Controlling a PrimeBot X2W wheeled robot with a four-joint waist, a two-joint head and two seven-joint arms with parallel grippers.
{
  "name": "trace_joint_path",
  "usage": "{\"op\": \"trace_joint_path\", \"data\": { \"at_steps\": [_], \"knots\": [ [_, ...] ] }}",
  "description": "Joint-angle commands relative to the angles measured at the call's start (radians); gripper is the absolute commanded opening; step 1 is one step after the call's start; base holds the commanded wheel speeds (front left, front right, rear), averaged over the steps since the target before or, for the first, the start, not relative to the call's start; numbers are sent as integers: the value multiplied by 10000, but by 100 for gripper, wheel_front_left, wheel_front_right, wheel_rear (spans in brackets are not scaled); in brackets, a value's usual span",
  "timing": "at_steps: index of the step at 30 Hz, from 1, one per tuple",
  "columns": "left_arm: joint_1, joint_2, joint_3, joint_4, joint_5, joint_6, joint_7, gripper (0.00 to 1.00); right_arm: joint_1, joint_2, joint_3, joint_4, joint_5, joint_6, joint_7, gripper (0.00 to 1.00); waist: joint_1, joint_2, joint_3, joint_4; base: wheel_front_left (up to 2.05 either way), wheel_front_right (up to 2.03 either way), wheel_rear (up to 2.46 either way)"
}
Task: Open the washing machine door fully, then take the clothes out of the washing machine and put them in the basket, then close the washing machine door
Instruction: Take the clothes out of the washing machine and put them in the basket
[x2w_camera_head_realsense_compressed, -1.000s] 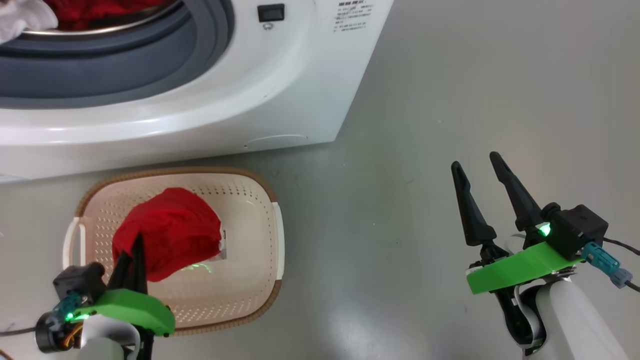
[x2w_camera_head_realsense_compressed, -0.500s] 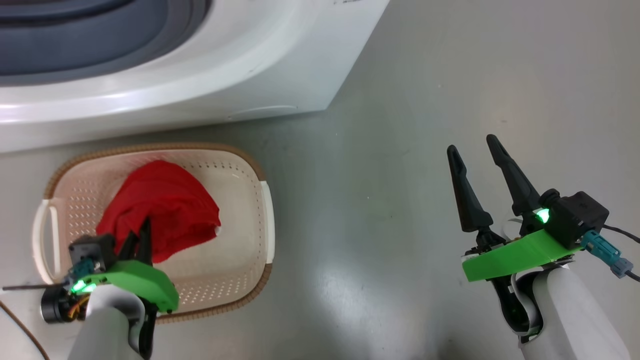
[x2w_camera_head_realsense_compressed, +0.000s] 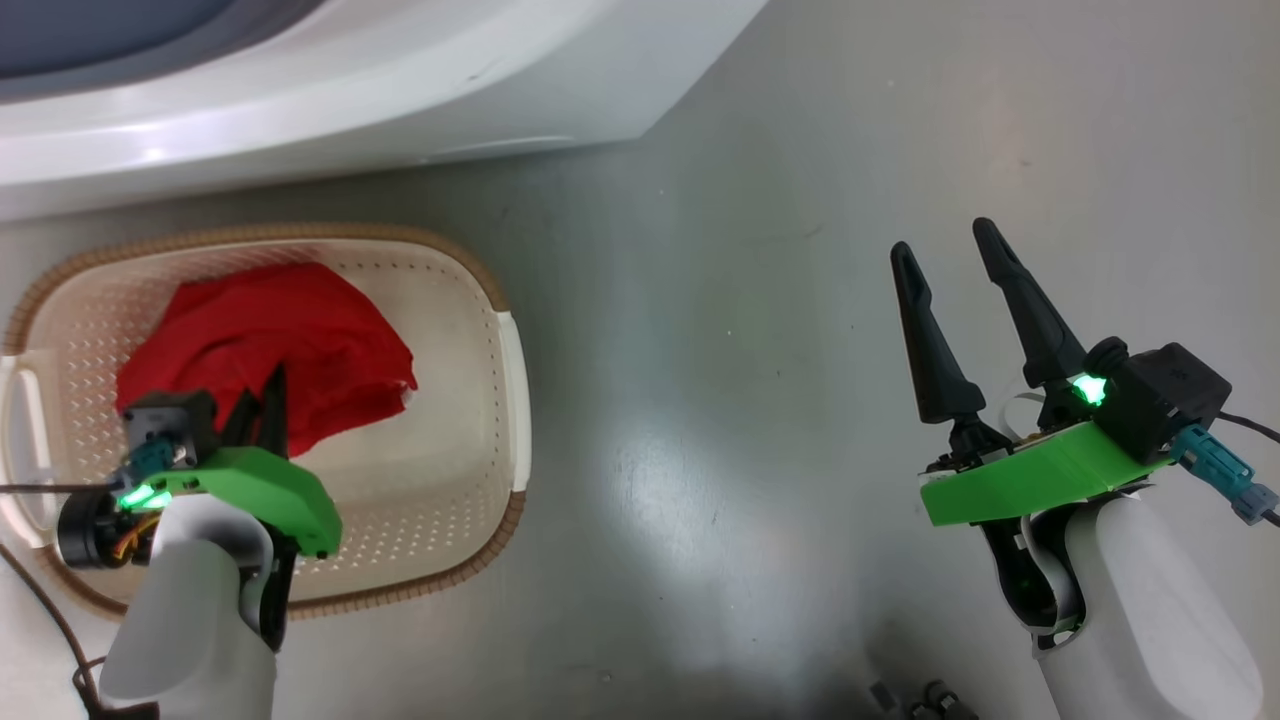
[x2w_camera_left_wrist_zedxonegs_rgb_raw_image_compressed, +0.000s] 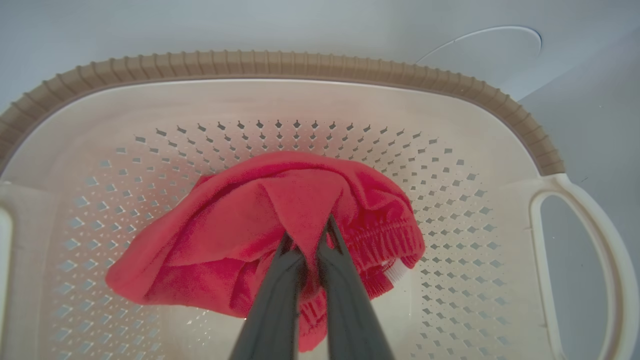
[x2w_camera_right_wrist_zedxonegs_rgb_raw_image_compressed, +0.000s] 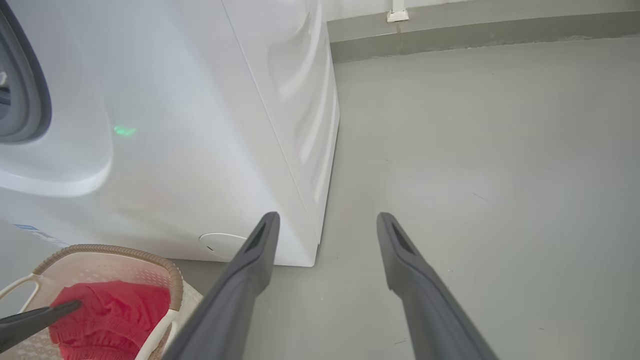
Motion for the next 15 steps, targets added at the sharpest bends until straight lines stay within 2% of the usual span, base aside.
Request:
{"op": "trace_joint_path", "data": {
  "at_steps": [1, 5, 6, 9, 10, 15],
  "knots": [
    [150, 343, 150, 0, 124, -56, -82, 0, 46, 53, 227, -247, -3, 63, -65, 100, 0, -1, 193, -44, 0, 0, 0],
    [-29, 405, 108, 164, 87, -56, -82, 0, 11, 54, 212, -269, 26, 63, -65, 100, 0, -1, 289, -38, 0, 0, 0],
    [-66, 416, 105, 194, 76, -56, -82, 12, 3, 54, 210, -268, 30, 63, -65, 100, 0, -1, 298, -37, 0, 0, 0],
    [-126, 407, 81, 272, 54, -57, -82, 63, -11, 55, 193, -215, 24, 63, -65, 100, 0, -1, 248, -6, 0, 0, 0],
    [-134, 399, 76, 297, 46, -57, -82, 100, -19, 55, 186, -191, 22, 63, -65, 100, 0, -1, 211, 8, 0, 0, 0],
    [-60, 320, 111, 327, -45, -57, -82, 100, -4, 56, 159, -122, -27, 63, -65, 100, 0, -1, -75, 96, 0, 0, 0]
  ]
}}
